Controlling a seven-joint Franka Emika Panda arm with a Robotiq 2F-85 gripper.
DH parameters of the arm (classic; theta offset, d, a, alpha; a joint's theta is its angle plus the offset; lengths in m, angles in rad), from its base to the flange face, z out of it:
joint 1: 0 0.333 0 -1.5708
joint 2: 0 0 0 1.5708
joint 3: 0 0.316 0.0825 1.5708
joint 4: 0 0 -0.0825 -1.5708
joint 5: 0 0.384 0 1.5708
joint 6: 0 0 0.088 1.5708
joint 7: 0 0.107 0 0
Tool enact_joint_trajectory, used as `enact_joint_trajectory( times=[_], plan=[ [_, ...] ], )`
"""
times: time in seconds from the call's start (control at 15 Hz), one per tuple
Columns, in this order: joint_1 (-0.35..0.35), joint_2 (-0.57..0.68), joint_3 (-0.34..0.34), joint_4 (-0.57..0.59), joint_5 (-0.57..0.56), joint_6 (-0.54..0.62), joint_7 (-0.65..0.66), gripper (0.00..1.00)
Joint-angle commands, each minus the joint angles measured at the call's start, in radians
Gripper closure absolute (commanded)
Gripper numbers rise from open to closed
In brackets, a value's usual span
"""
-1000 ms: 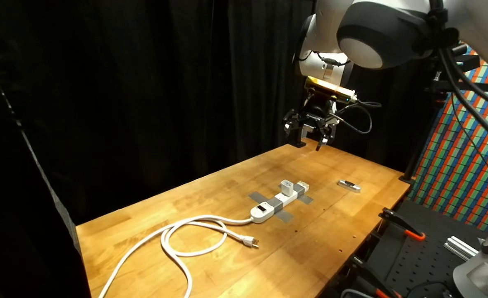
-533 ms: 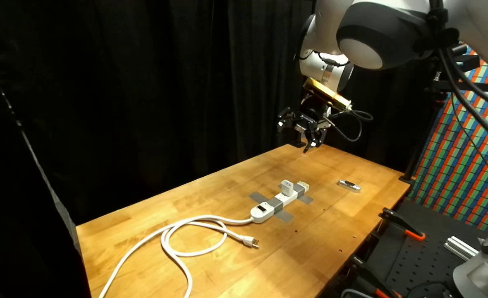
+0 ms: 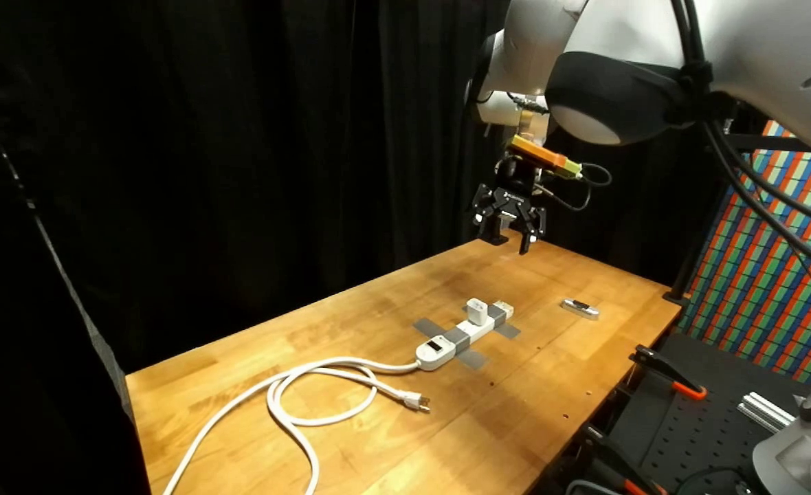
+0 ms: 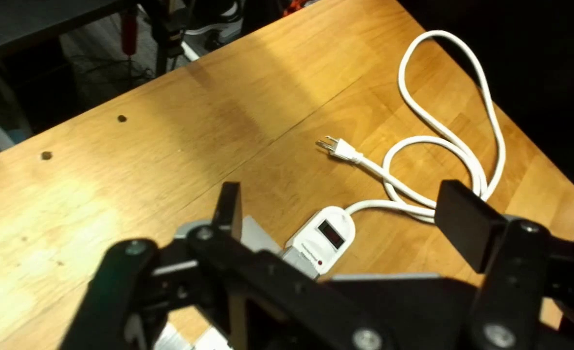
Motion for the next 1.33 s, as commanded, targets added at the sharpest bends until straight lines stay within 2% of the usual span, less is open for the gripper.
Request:
enact_joint_trajectory(
  times=[0.0,0.07,0.4,0.73,0.8,1.2,1.27],
  plan=[
    [0.001,-0.013,-0.060,0.119,-0.127,0.010,-0.039,0.00],
    [0.000,0.006,-0.082,0.086,-0.033,0.033,0.134,0.00],
    [0.023,-0.020,-0.142,0.092,-0.021,0.135,0.349,0.00],
    [0.043,-0.041,-0.146,0.079,-0.003,0.258,0.581,0.00],
    [0.020,-0.012,-0.119,0.090,-0.029,0.223,0.507,0.00],
    [0.026,-0.029,-0.121,0.090,-0.024,0.249,0.568,0.00],
    [0.052,-0.017,-0.137,0.035,0.081,0.344,0.590,0.00]
  ],
)
